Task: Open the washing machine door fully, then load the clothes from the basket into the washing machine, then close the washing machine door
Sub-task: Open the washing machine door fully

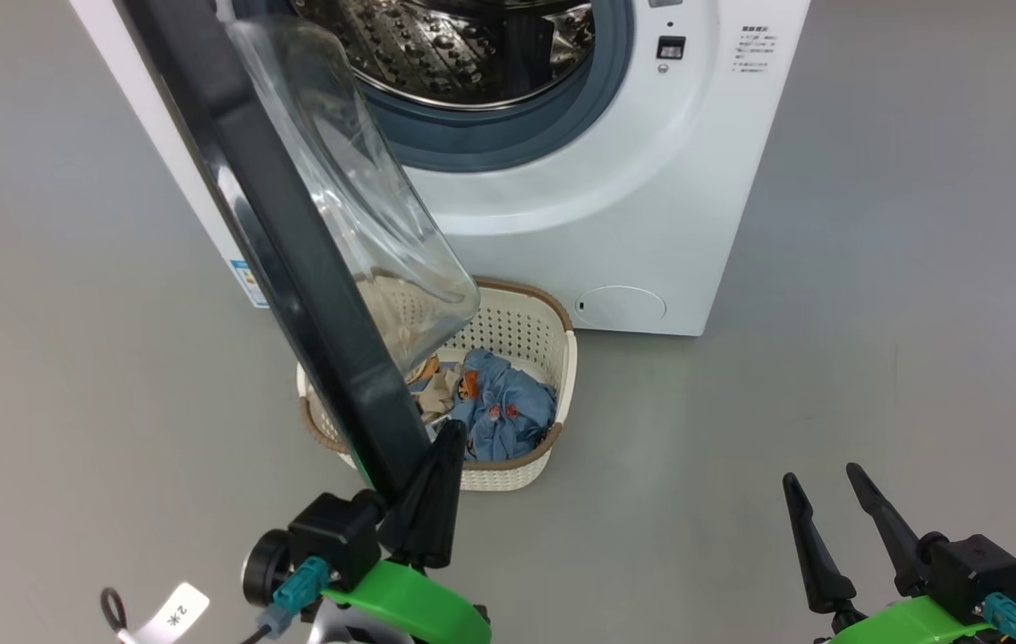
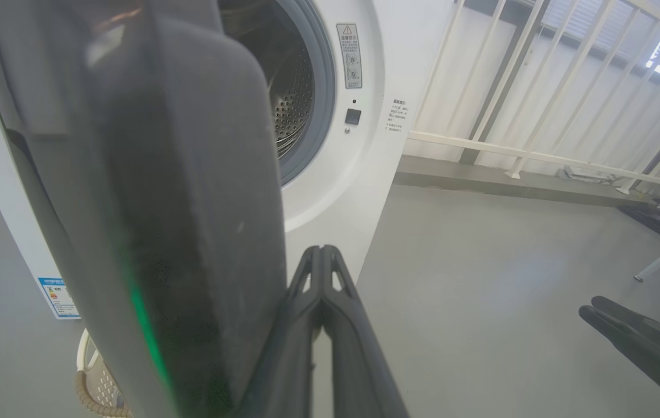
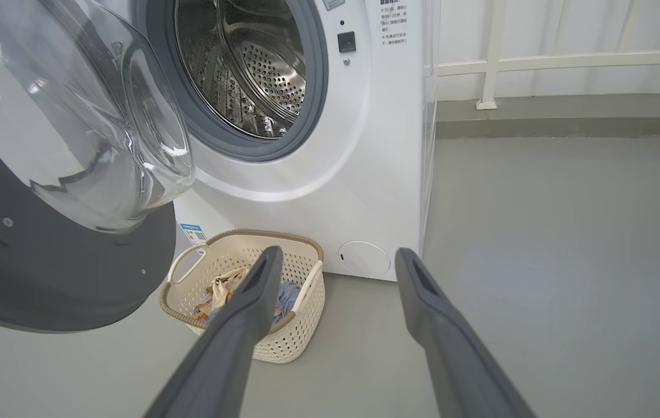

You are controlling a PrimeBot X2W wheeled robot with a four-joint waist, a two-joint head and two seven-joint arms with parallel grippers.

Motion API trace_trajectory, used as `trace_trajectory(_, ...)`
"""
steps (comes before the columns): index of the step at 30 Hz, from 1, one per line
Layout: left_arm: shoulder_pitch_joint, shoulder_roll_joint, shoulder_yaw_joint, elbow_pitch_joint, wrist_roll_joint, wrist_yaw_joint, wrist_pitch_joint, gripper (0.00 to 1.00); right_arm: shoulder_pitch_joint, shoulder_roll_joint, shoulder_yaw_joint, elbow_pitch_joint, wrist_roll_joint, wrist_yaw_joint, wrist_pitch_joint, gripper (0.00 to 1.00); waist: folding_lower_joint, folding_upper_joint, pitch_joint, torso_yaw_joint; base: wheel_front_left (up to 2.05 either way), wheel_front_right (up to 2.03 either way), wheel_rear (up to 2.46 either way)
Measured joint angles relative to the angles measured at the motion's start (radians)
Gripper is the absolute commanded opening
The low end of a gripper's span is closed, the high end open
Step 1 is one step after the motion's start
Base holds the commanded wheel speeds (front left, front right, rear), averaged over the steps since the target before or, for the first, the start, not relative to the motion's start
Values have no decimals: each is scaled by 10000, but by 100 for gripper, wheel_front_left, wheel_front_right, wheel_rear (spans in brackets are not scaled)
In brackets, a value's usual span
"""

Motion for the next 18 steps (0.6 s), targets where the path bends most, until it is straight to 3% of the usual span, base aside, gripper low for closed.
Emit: trace_trajectory(18, 373, 299, 10, -869, -17, 357, 360, 0, 2, 0, 2, 12, 0, 0, 0, 100, 0, 0, 77, 335, 0, 0, 0)
